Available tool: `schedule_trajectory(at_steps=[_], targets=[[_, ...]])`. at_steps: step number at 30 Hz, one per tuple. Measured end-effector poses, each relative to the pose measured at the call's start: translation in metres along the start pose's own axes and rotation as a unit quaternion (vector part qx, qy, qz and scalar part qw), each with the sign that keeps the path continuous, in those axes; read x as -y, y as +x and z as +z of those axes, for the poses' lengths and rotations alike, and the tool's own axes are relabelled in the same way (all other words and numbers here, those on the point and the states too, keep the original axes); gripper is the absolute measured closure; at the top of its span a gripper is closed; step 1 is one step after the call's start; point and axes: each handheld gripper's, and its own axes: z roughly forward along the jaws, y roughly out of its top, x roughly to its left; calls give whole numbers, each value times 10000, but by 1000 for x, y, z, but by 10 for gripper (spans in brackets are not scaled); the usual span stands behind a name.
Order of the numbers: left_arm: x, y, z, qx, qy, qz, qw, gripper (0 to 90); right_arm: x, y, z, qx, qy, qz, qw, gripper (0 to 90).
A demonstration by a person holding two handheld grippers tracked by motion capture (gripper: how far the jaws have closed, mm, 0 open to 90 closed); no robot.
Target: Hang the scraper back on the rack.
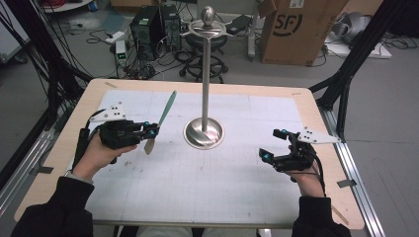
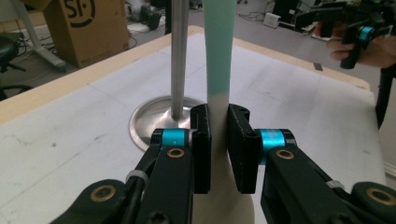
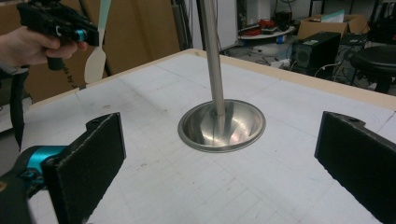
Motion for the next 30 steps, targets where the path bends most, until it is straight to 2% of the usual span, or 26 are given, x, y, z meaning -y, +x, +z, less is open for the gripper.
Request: schedule_trajectory(at_steps=[9,16,27,30], targets=[[-28,8,-5,-28,-249,-55,9997,802,0,-1,-1,4,-55,-24,10000,7],[-54,10,-7,-122,-281,117,9995,802,0,-1,-1,4,-70,-38,10000,7],[-89,9,-4,-247,-474,330,9980,802,0,-2,-1,7,-53,-22,10000,7],[-100,8,-5,-257,-606,380,9971,802,0,-2,-2,-3,-90,-29,10000,7]])
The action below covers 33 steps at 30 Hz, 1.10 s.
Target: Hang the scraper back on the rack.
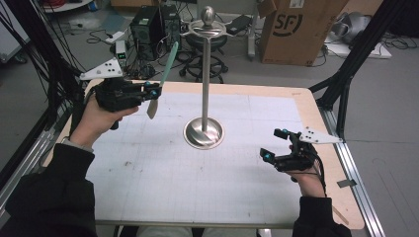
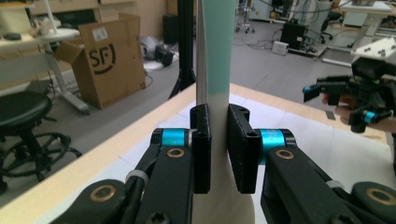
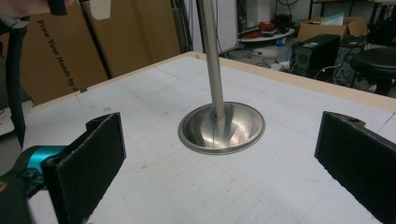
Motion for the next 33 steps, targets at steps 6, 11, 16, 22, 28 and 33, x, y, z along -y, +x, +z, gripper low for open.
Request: schedule_trajectory(at_steps=[6,11,16,22,28,33], targets=[[-15,-1,0,-78,12,156,9998,802,0,-1,-1,-12,-20,36,10000,7],[-19,-1,2,-156,-21,182,9997,802,0,-1,-3,-5,-43,73,10000,7],[-19,-1,4,-175,-8,181,9997,802,0,-2,-3,-20,-65,47,10000,7],[-17,0,8,-165,35,182,9997,802,-1,-2,-6,-23,-150,106,9998,7],[-16,-1,16,-202,78,205,9996,801,-1,-2,-6,-38,-166,114,9998,7],[-13,-3,25,-189,109,200,9996,800,-1,-1,-4,-102,-141,86,9998,7]])
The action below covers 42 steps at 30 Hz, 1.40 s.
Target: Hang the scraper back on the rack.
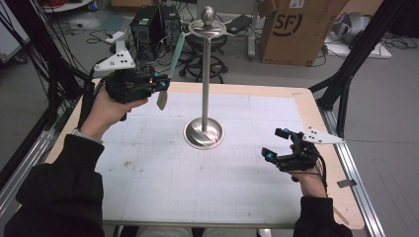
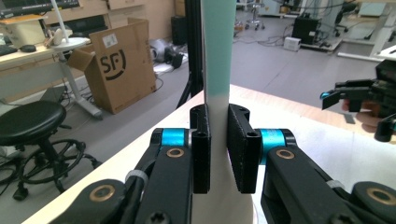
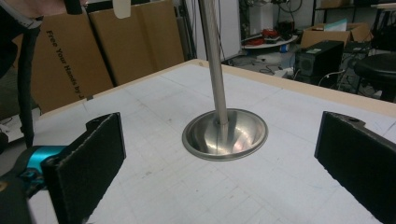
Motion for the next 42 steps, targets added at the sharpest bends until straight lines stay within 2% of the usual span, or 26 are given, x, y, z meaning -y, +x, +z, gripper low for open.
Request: schedule_trajectory(at_steps=[7,10,13,15,19,22,26,28,30,31,38,42], targets=[[2,-2,13,-10,-29,-79,10000,797,0,-1,-2,28,-32,24,10000,7],[4,-4,18,-34,-85,-5,10000,778,0,0,-2,25,-29,-3,10000,7],[6,-8,19,85,-265,138,9995,611,0,0,-2,18,-21,-6,10000,7],[8,-9,18,176,-343,115,9992,582,0,1,-3,16,-22,-8,10000,7],[14,-10,13,282,-419,273,9983,433,2,2,-2,0,30,12,10000,7],[20,-10,11,222,-455,476,9976,249,5,0,-1,-10,47,37,10000,7],[29,-11,5,253,-627,436,9968,143,6,-2,-2,2,33,72,10000,7],[34,-11,5,189,-614,425,9970,81,6,-2,-2,2,35,77,10000,7],[39,-10,6,22,-501,406,9979,17,8,-2,-3,-8,38,103,9999,7],[43,-11,7,-130,-424,419,9981,16,9,-2,-4,-8,45,113,9999,7],[66,-11,7,87,-296,324,9990,16,13,-1,-11,73,16,144,9999,8],[86,-12,6,29,-225,255,9994,16,13,1,-15,112,-10,144,9998,7]])
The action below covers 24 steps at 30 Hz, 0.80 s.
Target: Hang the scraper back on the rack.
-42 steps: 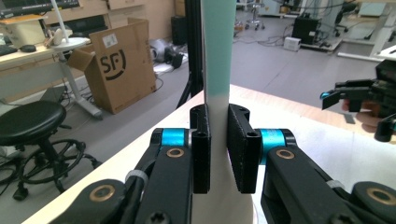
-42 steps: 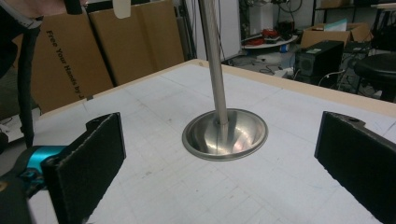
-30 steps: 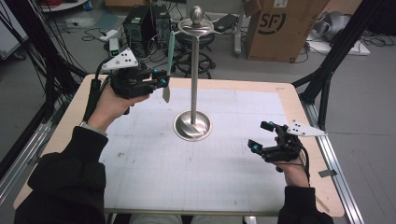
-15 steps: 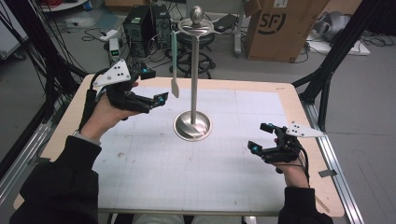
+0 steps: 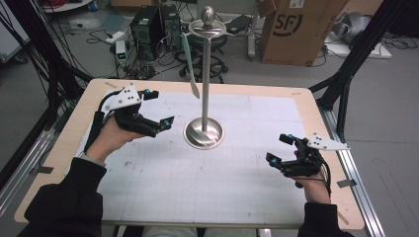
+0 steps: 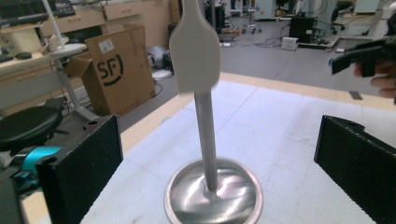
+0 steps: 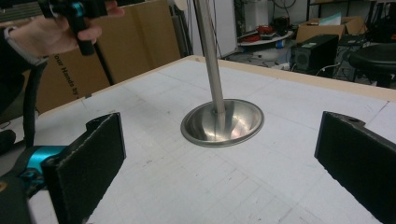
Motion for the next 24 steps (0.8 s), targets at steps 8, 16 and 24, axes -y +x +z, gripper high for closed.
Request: schedule_trajectory(at_steps=[8,16,24], targets=[[54,-5,-10,-155,87,-361,9992,16,-1,1,0,11,-10,-41,10000,7],[87,2,-29,-477,183,-684,9964,16,1,-1,3,42,38,-51,10000,7],[103,0,-42,-672,289,-716,9947,16,8,-5,4,268,22,-223,9994,7]])
